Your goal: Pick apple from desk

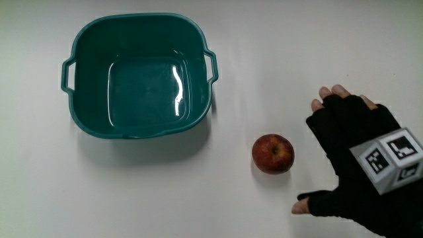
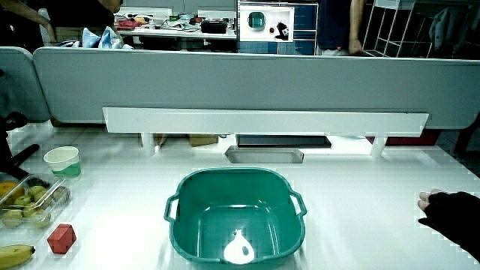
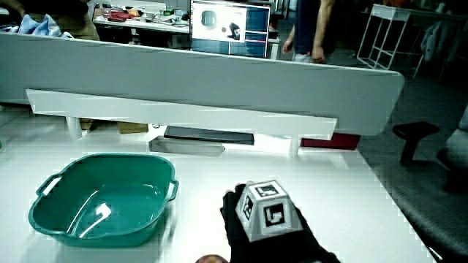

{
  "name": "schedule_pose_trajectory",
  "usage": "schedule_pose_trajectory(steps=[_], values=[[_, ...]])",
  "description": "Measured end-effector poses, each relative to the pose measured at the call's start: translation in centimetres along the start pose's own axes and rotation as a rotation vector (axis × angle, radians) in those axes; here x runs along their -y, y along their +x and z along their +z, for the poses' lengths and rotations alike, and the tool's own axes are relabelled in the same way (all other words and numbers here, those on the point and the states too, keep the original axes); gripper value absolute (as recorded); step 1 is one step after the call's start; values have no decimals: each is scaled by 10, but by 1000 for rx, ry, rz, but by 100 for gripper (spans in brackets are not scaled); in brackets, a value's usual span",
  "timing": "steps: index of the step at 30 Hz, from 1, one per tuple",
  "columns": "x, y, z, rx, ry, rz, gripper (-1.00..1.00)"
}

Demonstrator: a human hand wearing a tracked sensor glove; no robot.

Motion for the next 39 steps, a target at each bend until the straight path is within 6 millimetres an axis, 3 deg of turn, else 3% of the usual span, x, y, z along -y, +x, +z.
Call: schedule_pose_trajectory(steps=[5, 10, 12, 16, 19, 39], values=[[-17, 1, -13, -47, -58, -9, 0], [-37, 2, -25, 68, -44, -15, 0], [-45, -2, -22, 83, -36, -48, 0], [-65, -1, -34, 24, -162, -20, 0], [-75, -6, -35, 42, -152, -45, 0], [-120, -21, -77, 89, -321, -51, 0]])
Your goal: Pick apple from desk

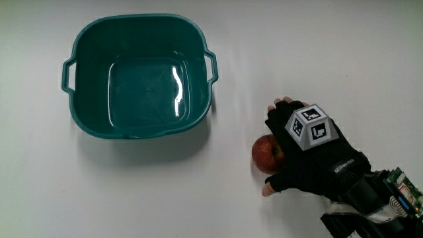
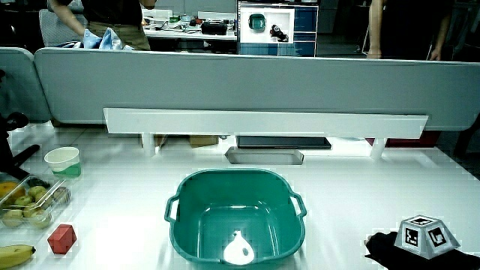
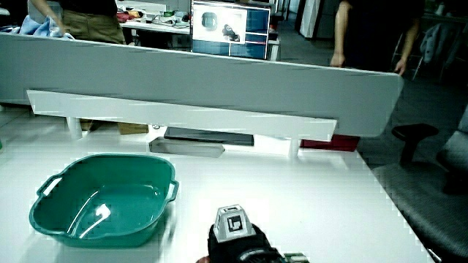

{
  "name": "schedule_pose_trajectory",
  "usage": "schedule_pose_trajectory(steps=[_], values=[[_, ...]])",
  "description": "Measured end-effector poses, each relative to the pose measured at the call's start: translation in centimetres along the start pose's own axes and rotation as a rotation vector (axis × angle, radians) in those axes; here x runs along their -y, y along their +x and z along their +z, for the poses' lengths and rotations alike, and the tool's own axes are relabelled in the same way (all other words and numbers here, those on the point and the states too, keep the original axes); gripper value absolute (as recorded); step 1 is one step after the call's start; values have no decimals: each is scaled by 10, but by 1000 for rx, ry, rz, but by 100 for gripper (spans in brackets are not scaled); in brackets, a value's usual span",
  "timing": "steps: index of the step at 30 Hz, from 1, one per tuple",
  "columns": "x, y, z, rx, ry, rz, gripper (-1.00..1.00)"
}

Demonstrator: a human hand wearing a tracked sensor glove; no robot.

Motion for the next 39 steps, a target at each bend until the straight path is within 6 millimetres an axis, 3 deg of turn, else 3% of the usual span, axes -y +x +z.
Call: schedule_pose_trajectory(steps=[12, 36, 39], values=[[-16, 2, -4, -43, -10, 32, 0], [-23, -6, -4, 23, 41, 84, 100], [-20, -8, -2, 34, 60, 94, 100]])
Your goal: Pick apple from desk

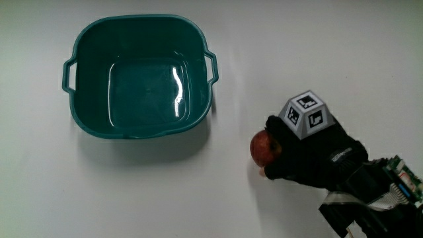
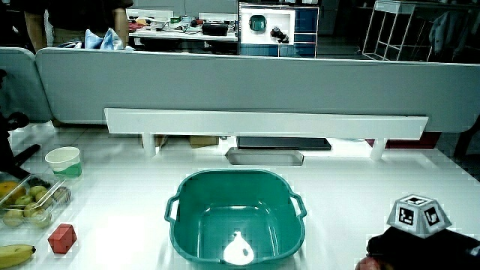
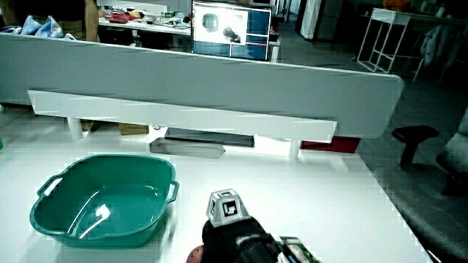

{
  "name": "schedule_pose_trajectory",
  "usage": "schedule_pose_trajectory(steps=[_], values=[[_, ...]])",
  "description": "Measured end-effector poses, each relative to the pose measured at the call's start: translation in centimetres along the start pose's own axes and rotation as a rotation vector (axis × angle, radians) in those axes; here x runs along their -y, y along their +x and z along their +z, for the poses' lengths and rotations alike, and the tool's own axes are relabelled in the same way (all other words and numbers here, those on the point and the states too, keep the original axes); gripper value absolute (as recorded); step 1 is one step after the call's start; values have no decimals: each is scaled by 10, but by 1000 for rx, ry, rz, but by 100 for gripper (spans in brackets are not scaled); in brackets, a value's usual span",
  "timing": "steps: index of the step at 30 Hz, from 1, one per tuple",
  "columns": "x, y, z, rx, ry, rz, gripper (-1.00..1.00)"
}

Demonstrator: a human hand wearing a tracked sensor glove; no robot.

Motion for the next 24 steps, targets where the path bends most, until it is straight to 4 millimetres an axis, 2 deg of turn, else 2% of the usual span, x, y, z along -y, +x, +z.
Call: schedule_pose_trajectory(steps=[5, 13, 18, 21, 24], values=[[6, 1, 15, -27, 29, 24, 100], [33, 0, 76, -31, 207, 31, 100], [33, -8, 100, -29, 257, 13, 100], [26, -14, 108, -9, 302, -12, 100], [25, -22, 121, -27, 332, 40, 100]])
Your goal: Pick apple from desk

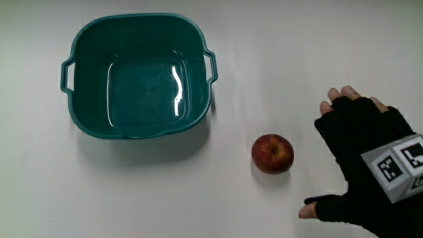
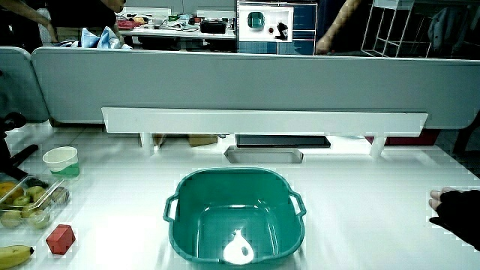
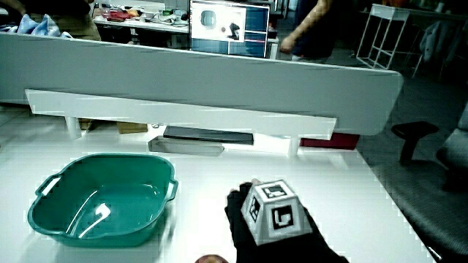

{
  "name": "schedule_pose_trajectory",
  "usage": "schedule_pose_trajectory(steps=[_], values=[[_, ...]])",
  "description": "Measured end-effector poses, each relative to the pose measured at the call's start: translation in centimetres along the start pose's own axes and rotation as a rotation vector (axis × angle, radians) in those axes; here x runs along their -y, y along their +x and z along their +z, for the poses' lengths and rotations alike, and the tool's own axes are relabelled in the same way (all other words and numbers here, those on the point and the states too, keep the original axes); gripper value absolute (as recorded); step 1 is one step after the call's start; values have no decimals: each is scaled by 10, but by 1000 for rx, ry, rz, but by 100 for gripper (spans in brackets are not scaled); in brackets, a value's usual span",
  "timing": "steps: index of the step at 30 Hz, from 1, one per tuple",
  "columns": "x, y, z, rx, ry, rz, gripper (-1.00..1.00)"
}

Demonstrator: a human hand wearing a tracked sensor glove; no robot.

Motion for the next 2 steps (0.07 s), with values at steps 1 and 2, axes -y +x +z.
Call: schedule_pose_trajectory(steps=[1, 2], values=[[-4, -3, 2, -128, -131, 59, 100], [-5, -3, 6, -10, 35, 3, 100]])
